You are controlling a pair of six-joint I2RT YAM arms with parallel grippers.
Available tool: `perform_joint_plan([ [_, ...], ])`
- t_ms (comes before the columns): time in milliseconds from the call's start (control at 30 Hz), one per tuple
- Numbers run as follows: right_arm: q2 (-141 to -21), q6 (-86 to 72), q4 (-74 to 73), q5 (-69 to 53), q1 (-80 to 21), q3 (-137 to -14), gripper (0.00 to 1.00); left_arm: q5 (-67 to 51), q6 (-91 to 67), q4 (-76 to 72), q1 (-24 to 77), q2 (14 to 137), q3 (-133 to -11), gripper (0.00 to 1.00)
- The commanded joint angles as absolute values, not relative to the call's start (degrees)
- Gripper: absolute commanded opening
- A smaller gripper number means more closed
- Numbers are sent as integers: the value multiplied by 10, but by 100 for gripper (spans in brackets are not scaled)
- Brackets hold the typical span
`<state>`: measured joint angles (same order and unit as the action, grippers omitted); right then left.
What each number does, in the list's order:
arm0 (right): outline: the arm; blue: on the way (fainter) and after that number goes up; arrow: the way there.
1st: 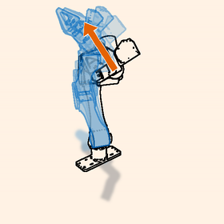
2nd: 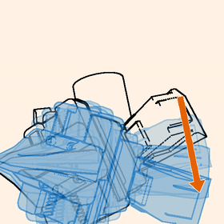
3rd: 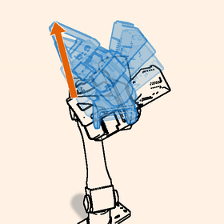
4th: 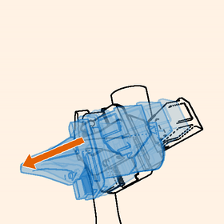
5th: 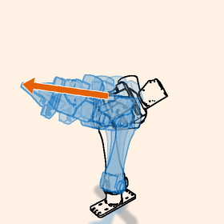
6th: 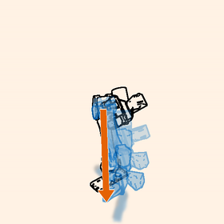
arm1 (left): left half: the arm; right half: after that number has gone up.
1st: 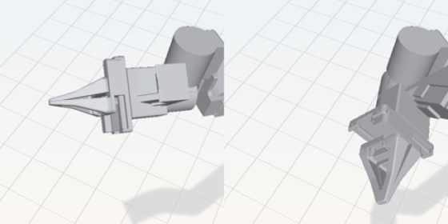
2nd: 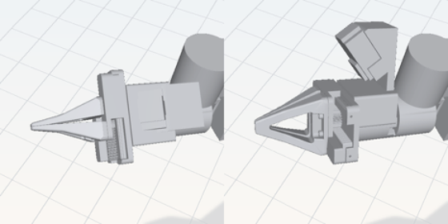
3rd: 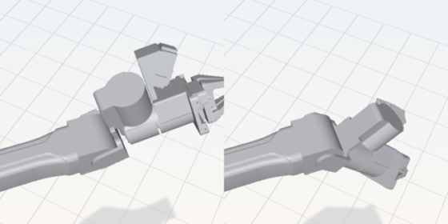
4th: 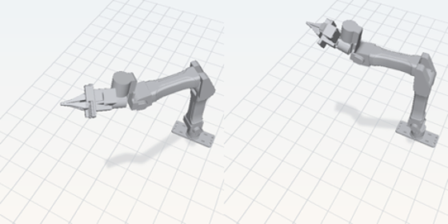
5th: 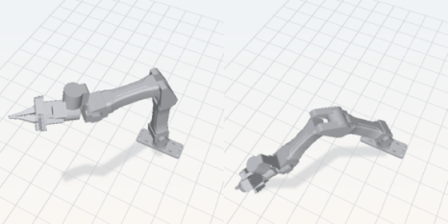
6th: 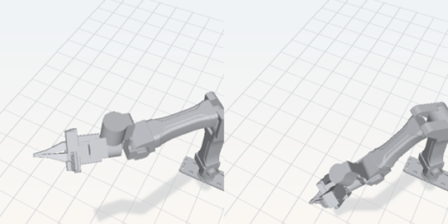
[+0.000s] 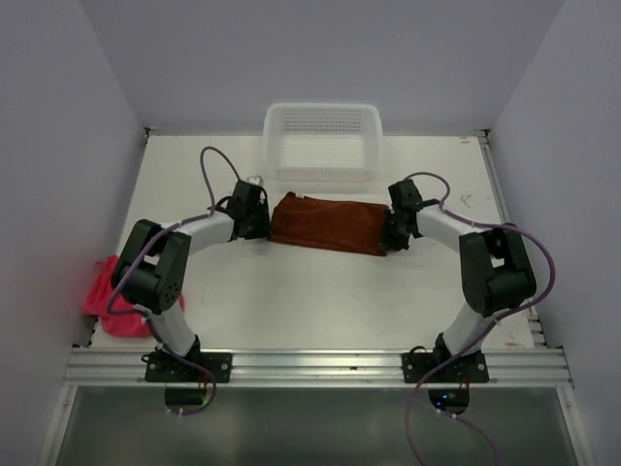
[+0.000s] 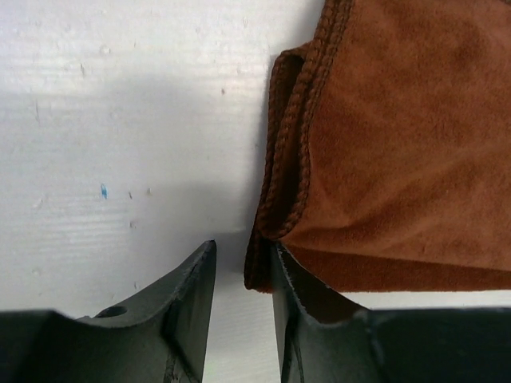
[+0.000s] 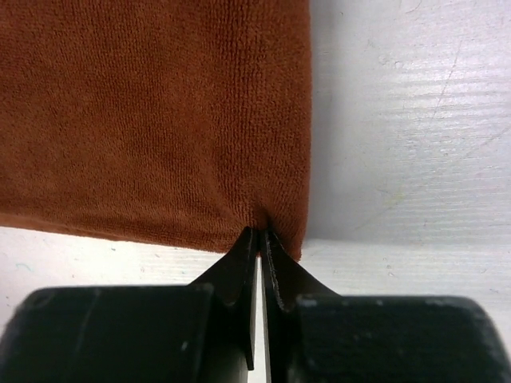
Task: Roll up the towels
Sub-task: Fold the towel
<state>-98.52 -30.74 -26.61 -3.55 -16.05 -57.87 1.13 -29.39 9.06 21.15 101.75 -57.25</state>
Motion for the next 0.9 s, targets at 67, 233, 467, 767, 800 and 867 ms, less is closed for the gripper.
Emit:
perform_joint_plan([
  [67,-982,-288,-262,-17,-159,-553,1,33,-325,105,233,972,-515,35],
  [233,-968,-278,-272,-17,-161,-527,1,60,-345,123,258,910,-469,31],
  [467,-930,-268,-292,-14,-173,-483,1,88,-383,156,295,828,-397,29],
  [767,-857,-263,-345,-29,-177,-489,22,137,-395,228,307,736,-436,45],
  [800,-850,-262,-352,-30,-176,-510,26,145,-394,235,306,727,-452,47],
  [867,-846,-259,-375,-28,-177,-533,33,163,-382,250,307,722,-495,50],
])
